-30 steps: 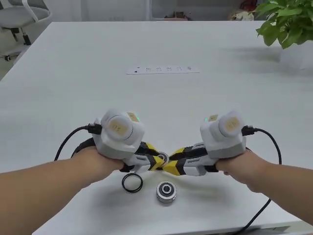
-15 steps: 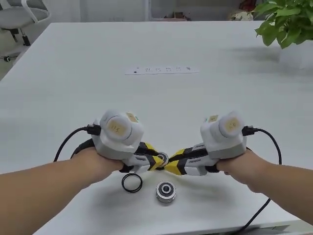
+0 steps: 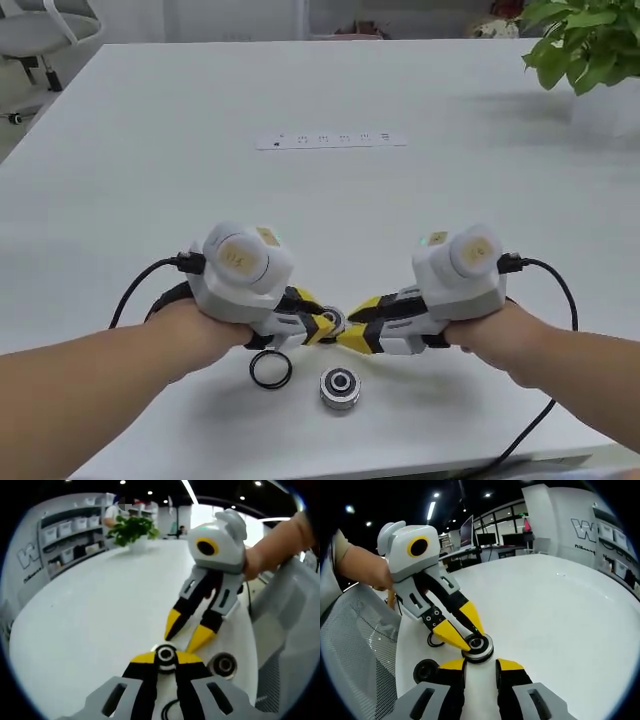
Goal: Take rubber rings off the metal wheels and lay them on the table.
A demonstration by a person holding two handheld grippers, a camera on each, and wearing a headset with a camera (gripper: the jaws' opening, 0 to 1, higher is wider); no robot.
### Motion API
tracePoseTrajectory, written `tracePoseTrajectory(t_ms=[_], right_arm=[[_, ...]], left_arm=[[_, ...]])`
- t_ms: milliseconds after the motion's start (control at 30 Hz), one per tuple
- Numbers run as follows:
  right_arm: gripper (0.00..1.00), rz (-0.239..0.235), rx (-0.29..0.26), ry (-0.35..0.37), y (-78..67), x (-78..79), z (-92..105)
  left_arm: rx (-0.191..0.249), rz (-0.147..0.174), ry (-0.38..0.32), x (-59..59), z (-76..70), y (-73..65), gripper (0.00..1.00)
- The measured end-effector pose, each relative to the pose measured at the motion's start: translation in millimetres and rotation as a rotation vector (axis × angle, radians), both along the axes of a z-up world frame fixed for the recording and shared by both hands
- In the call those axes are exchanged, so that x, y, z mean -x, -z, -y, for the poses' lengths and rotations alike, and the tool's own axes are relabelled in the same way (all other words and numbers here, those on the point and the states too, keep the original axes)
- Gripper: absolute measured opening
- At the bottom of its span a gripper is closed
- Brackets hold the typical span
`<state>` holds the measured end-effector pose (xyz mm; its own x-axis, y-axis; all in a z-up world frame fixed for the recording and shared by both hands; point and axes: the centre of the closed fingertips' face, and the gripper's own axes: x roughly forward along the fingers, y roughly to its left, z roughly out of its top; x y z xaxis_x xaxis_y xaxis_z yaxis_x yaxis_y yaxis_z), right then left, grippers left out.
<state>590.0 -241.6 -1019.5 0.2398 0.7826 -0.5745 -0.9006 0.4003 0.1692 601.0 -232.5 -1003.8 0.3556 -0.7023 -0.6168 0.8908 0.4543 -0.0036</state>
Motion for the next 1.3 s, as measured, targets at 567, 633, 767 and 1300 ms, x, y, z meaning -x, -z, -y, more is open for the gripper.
tracePoseTrajectory(t_ms=[567,633,767,1300], right_arm=[[0.25,0.057,0.013,-0.009,-0.1,-2.0,-15.6],[0.24,0.066,0.016,-0.012,-0.1,-1.3,-15.0],[0.23,0.075,0.022,-0.020,-0.6,-0.7,-13.7],[0.15,0.088,0.049,-0.047,1.1,1.2,-4.5]], left_arm=[[0.006,0.001,-0.004,0.6,0.2,-0.6,0.13],[0.007,0.002,-0.005,0.6,0.1,-0.6,0.13],[0.007,0.003,-0.006,0.8,0.2,-0.6,0.13],[0.013,0.001,-0.009,0.9,0.1,-0.7,0.13]])
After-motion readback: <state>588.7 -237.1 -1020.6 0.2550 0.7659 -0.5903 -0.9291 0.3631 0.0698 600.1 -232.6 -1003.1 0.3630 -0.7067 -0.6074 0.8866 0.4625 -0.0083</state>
